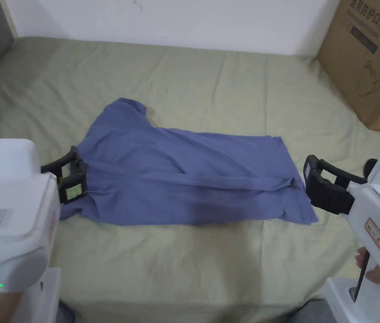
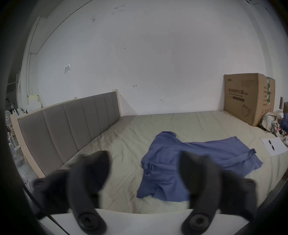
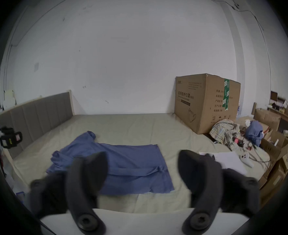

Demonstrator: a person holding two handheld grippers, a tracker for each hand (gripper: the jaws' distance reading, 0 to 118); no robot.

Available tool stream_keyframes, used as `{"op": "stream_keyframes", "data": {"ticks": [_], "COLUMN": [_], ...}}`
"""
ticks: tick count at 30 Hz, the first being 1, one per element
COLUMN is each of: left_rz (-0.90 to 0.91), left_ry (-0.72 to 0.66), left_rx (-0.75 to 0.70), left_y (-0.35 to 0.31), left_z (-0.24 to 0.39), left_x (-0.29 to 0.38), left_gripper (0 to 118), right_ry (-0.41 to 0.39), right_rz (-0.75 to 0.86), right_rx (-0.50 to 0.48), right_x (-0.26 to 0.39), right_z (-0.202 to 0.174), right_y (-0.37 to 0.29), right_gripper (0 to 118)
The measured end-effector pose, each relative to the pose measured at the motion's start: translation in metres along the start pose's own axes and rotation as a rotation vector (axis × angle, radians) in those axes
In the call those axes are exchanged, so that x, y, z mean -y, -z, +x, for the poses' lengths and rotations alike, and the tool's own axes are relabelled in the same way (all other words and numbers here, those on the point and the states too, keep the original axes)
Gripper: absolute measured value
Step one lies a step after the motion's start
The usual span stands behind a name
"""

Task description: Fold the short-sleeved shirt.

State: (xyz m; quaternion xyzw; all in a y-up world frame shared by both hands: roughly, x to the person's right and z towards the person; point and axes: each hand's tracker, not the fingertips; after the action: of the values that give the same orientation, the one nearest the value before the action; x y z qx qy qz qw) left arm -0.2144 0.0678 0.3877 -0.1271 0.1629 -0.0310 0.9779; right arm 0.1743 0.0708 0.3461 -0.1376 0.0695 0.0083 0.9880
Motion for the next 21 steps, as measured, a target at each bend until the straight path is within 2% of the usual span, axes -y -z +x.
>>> {"op": "stream_keyframes", "data": {"ticks": [1, 3, 4, 5, 6, 12, 18, 19, 21], "left_rz": [0.000, -0.008, -0.009, -0.011, -0.013, -0.104, -0.187, -0.215, -0.299], "left_ry": [-0.006, -0.012, -0.016, -0.022, -0.026, -0.047, -0.095, -0.100, -0.127], "left_rx": [0.005, 0.013, 0.015, 0.008, 0.004, 0.047, 0.064, 0.071, 0.074], "left_y": [-0.005, -0.012, -0.013, -0.015, -0.017, -0.012, 0.026, 0.038, 0.065], "left_z": [0.001, 0.002, 0.002, 0.003, 0.003, 0.000, -0.022, -0.025, -0.032], "left_x": [0.000, 0.001, 0.002, 0.004, 0.004, 0.007, -0.005, -0.008, -0.008], "left_gripper": [48, 13, 1, 0, 0, 0, 0, 2, 27], "right_ry": [0.028, 0.042, 0.039, 0.018, 0.023, 0.007, 0.001, 0.006, 0.012], "right_rz": [-0.002, -0.005, -0.001, 0.017, 0.007, -0.011, -0.009, -0.012, -0.021], "right_rx": [-0.006, 0.000, 0.003, 0.018, 0.009, -0.015, -0.024, -0.024, -0.032], "right_x": [0.008, 0.012, 0.014, 0.010, 0.010, 0.010, 0.006, 0.006, 0.005], "right_z": [0.013, 0.014, 0.014, -0.009, -0.014, -0.027, -0.019, -0.020, -0.019], "right_y": [0.000, -0.006, -0.007, -0.021, -0.024, -0.029, -0.021, -0.018, -0.012], "right_gripper": [47, 4, 1, 0, 0, 0, 0, 0, 0]}}
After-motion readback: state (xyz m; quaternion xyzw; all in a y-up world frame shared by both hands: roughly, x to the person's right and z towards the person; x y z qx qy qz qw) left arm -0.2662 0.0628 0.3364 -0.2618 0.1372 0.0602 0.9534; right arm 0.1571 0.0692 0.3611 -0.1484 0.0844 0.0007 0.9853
